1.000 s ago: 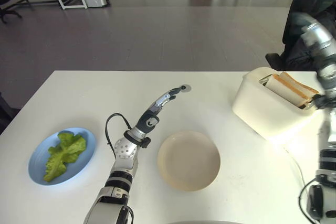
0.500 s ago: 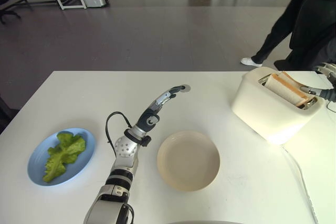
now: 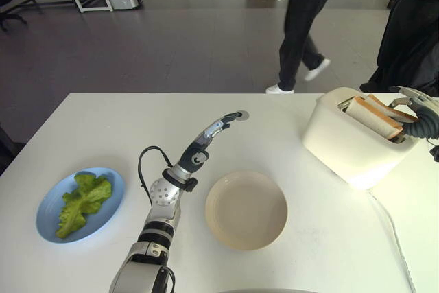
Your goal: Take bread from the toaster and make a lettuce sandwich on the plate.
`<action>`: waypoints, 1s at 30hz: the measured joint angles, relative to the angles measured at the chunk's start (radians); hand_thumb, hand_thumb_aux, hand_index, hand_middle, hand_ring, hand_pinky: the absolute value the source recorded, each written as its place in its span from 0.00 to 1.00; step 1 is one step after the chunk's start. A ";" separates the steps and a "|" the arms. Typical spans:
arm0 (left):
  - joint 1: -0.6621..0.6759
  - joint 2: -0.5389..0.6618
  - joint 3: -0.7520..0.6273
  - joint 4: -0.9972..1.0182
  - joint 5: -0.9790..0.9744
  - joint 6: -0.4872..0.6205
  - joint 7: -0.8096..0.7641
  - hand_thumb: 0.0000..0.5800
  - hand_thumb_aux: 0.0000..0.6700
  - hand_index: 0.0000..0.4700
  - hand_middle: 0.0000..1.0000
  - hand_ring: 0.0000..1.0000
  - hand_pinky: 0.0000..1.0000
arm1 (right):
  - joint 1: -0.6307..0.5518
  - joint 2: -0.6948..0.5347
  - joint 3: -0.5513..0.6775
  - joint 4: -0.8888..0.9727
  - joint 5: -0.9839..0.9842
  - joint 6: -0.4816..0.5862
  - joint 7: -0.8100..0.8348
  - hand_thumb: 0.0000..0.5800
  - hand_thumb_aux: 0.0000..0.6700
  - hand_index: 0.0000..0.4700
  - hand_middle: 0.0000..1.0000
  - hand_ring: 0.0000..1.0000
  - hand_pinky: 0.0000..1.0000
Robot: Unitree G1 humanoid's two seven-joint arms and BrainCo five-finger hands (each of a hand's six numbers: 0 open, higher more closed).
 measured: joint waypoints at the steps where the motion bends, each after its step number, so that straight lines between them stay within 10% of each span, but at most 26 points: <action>1: 0.000 0.000 0.000 0.001 0.000 -0.001 0.002 0.00 0.00 0.00 0.00 0.00 0.00 | 0.000 0.000 -0.002 -0.001 0.010 0.007 0.000 1.00 1.00 1.00 0.00 0.00 0.00; 12: 0.000 0.005 0.003 -0.017 -0.002 -0.008 0.010 0.00 0.00 0.00 0.00 0.00 0.00 | -0.028 0.015 -0.099 -0.097 0.264 0.087 0.143 1.00 1.00 1.00 0.00 0.00 0.00; 20: 0.037 0.094 0.055 -0.295 -0.046 0.133 0.042 0.00 0.00 0.00 0.00 0.00 0.00 | -0.007 -0.012 -0.242 -0.507 0.637 0.215 0.424 1.00 1.00 1.00 0.00 0.00 0.00; 30: 0.268 0.467 0.339 -0.444 0.215 0.390 0.137 0.00 0.00 0.00 0.00 0.00 0.00 | 0.077 0.327 0.051 -0.890 0.632 0.302 0.502 1.00 1.00 1.00 0.00 0.00 0.00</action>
